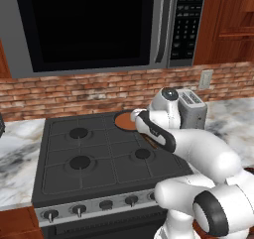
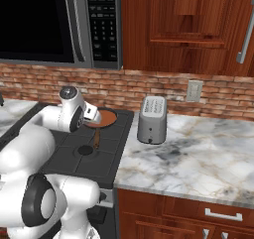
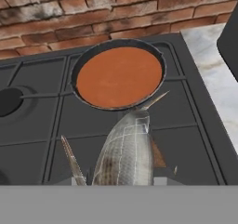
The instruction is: Retrieve the fish from the fridge and place it on the saucepan with marinade on the stove.
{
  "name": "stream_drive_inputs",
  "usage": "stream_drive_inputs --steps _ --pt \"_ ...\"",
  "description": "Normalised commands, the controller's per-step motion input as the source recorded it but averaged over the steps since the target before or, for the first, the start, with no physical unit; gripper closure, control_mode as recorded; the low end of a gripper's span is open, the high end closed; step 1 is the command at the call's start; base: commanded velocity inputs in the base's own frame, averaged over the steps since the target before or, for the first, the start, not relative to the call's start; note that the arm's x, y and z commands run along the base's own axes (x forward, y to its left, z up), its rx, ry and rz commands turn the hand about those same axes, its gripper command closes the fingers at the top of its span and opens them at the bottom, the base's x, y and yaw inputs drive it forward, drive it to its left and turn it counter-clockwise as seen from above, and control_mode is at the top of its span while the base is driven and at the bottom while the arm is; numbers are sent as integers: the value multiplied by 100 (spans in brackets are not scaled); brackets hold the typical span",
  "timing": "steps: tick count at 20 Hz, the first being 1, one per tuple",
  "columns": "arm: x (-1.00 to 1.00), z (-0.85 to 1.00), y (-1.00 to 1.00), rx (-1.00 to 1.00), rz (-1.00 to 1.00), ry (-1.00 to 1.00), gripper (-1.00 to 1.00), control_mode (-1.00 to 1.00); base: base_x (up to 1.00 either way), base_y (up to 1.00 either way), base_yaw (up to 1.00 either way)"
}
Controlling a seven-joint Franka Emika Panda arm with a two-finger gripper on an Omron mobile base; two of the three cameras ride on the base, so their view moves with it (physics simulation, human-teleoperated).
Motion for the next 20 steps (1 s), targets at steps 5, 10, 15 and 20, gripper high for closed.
stream_drive_inputs --steps 5,10,15,20 --pt "21 -12 4 0 0 0 100 -100 0 0 0" --pt "25 -9 1 0 0 0 100 -100 0 0 0" --pt "26 -7 0 0 0 0 100 -100 0 0 0" --pt "23 -8 0 0 0 0 100 -100 0 0 0"
